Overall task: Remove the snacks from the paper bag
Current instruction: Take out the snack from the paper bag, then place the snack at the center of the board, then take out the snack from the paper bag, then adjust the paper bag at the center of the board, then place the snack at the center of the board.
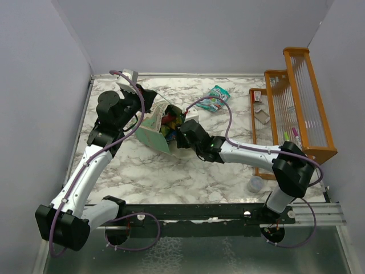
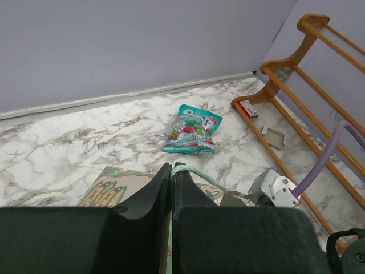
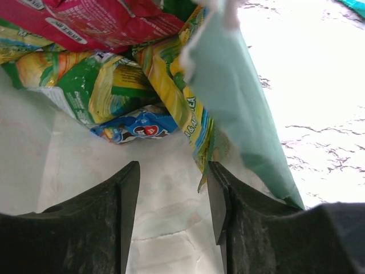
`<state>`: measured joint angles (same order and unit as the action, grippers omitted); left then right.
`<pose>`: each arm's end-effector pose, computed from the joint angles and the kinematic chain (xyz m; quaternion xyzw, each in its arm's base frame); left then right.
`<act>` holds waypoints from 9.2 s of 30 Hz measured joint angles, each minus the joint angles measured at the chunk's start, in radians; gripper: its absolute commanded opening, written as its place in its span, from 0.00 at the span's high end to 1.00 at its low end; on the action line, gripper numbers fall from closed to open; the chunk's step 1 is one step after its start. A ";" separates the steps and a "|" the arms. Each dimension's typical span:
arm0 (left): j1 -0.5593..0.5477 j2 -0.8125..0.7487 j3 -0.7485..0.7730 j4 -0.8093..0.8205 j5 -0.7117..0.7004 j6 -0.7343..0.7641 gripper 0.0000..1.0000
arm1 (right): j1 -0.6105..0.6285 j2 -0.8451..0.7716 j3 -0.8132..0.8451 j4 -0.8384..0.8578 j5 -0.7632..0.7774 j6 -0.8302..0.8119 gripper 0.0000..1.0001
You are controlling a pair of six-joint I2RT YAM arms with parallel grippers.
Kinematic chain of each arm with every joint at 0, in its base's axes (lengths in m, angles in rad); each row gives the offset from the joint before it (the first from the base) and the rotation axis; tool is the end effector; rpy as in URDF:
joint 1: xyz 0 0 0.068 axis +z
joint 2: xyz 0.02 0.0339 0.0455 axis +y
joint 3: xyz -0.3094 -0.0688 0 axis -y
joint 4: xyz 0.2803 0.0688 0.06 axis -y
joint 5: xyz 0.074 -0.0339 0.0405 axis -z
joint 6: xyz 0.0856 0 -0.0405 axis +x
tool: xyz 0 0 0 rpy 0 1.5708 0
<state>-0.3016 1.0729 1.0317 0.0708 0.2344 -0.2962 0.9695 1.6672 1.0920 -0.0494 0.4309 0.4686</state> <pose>0.2920 -0.1117 0.4384 0.0858 0.6916 -0.2877 0.6570 0.2788 0.3432 0.2306 -0.1211 0.8666 0.1500 0.4603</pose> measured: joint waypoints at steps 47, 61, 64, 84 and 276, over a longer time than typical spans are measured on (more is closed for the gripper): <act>0.000 -0.035 -0.015 -0.011 -0.005 0.004 1.00 | -0.029 -0.005 0.025 0.192 -0.059 -0.074 0.99; 0.000 -0.032 -0.015 -0.011 -0.017 0.004 1.00 | -0.029 -0.185 -0.028 0.129 -0.117 -0.081 0.99; 0.000 -0.029 -0.015 -0.011 -0.019 0.004 1.00 | -0.029 -0.239 -0.045 0.110 -0.123 -0.081 0.99; 0.003 -0.010 -0.015 -0.012 -0.035 0.004 1.00 | -0.028 -0.628 -0.067 0.004 -0.037 -0.170 0.99; 0.003 -0.030 -0.040 0.003 0.029 0.050 1.00 | -0.324 -0.203 -0.315 0.019 0.256 0.075 0.82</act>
<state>-0.2985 1.0428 0.9920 0.0734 0.2638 -0.2462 0.6453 1.4647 0.7765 -0.0303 0.6872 0.5434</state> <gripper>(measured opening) 0.028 0.186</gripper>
